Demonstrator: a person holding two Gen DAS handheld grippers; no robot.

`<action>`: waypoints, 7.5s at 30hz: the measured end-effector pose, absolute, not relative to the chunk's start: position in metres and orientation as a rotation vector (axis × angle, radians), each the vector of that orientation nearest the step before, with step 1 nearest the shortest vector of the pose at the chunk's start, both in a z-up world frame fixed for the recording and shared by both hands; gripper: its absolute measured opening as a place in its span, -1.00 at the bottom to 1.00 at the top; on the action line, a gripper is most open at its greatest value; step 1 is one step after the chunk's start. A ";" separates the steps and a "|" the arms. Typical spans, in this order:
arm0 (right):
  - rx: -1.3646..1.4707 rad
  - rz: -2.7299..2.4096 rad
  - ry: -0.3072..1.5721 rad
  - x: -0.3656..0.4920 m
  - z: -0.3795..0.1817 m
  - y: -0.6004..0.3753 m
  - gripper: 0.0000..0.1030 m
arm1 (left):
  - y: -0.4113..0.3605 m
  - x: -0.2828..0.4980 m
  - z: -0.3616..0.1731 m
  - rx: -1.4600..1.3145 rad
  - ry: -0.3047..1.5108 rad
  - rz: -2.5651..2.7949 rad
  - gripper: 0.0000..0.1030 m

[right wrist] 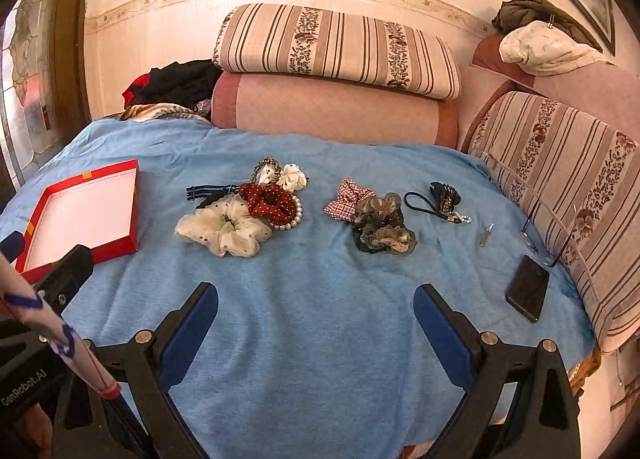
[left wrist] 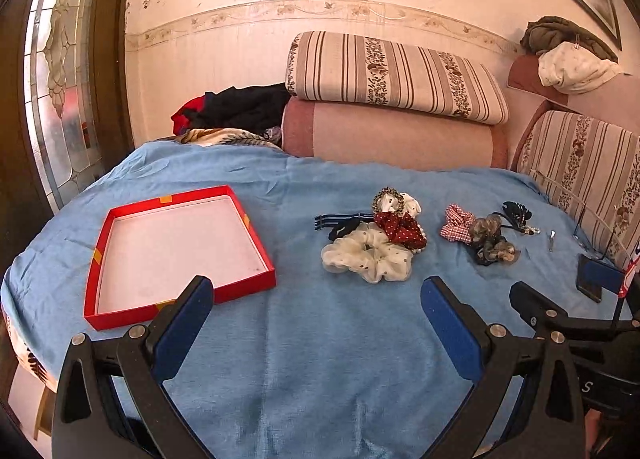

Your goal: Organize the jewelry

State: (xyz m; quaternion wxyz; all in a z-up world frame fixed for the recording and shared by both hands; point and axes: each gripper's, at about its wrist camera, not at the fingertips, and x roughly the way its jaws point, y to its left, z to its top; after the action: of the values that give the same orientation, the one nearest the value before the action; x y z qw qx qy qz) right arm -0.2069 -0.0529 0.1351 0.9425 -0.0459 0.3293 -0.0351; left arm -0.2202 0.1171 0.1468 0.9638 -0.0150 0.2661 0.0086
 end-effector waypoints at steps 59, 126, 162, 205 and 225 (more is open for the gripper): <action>-0.005 -0.110 0.825 -0.086 0.094 -0.127 0.52 | 0.087 -0.074 0.096 0.048 0.744 -0.011 1.00; 0.004 0.055 0.740 -0.069 0.094 -0.124 -0.86 | 0.095 -0.015 0.042 -0.134 0.880 -0.200 0.26; -0.172 0.019 0.749 -0.069 0.084 -0.088 -0.85 | 0.073 -0.049 0.081 0.003 0.657 -0.277 -0.98; -0.181 0.020 0.708 -0.073 0.096 -0.066 -0.86 | 0.114 -0.070 0.123 -0.050 0.561 -0.235 -0.98; -0.086 0.049 0.653 -0.086 0.129 -0.047 -0.85 | 0.169 -0.073 0.140 -0.130 0.527 -0.170 -0.98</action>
State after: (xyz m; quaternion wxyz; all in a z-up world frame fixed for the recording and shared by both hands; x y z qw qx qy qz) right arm -0.0861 -0.0474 0.1286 0.9459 -0.0422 0.3207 0.0242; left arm -0.0729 0.1689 0.1397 0.9598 -0.0642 0.2600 -0.0839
